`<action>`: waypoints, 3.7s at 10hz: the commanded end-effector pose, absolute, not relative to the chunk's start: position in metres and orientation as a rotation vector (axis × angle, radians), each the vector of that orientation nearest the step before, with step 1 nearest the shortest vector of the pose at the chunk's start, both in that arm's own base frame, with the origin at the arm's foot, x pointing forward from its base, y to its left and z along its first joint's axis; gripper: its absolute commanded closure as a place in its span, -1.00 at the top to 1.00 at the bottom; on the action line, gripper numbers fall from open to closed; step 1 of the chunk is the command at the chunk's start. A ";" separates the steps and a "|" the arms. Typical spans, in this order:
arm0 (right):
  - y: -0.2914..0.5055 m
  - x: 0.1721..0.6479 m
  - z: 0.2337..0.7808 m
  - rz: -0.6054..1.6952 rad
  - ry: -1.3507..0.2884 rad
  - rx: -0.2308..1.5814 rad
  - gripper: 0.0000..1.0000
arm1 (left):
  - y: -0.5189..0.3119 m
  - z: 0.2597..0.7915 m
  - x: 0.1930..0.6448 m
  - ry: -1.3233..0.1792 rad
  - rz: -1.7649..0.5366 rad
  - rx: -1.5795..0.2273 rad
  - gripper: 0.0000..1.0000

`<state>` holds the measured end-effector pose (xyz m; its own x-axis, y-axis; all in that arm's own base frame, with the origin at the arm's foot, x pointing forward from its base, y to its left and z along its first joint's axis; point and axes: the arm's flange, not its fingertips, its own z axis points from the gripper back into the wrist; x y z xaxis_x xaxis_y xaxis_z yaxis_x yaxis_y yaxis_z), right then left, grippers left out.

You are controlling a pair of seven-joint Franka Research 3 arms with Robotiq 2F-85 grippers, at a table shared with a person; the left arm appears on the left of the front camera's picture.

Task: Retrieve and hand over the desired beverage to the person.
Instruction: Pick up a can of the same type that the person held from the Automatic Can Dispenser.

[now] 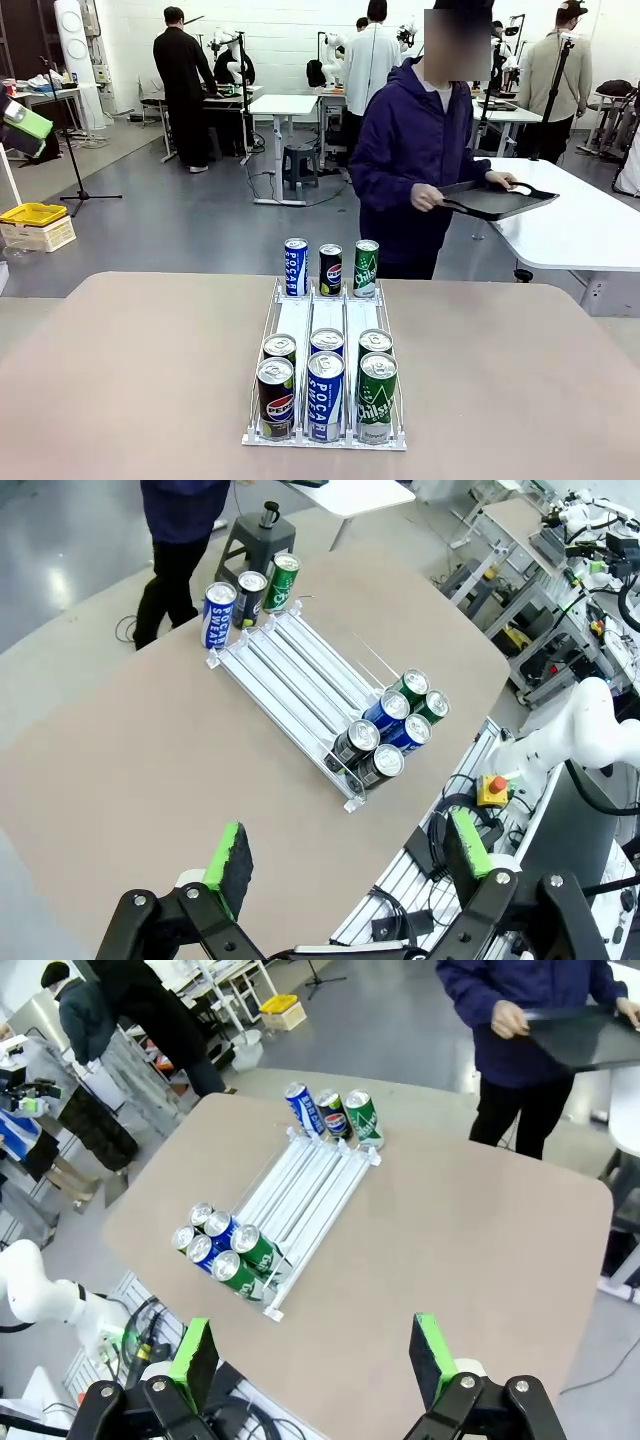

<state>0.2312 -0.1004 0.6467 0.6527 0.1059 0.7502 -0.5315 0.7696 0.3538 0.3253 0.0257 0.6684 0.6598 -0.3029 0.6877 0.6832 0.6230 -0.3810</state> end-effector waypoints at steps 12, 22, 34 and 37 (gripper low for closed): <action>-0.098 0.231 0.643 0.408 -0.783 0.604 1.00 | 0.025 0.668 0.324 -0.632 -0.631 -0.692 1.00; -0.098 0.231 0.643 0.408 -0.783 0.604 1.00 | 0.025 0.668 0.324 -0.632 -0.631 -0.692 1.00; -0.098 0.231 0.643 0.408 -0.783 0.604 1.00 | 0.025 0.668 0.324 -0.632 -0.631 -0.692 1.00; -0.098 0.231 0.643 0.408 -0.783 0.604 1.00 | 0.025 0.668 0.324 -0.632 -0.631 -0.692 1.00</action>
<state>0.2294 -0.0997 0.6466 0.6511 0.1136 0.7505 -0.5321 0.7734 0.3446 0.3239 0.0243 0.6692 0.6583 -0.3027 0.6892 0.6844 0.6218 -0.3806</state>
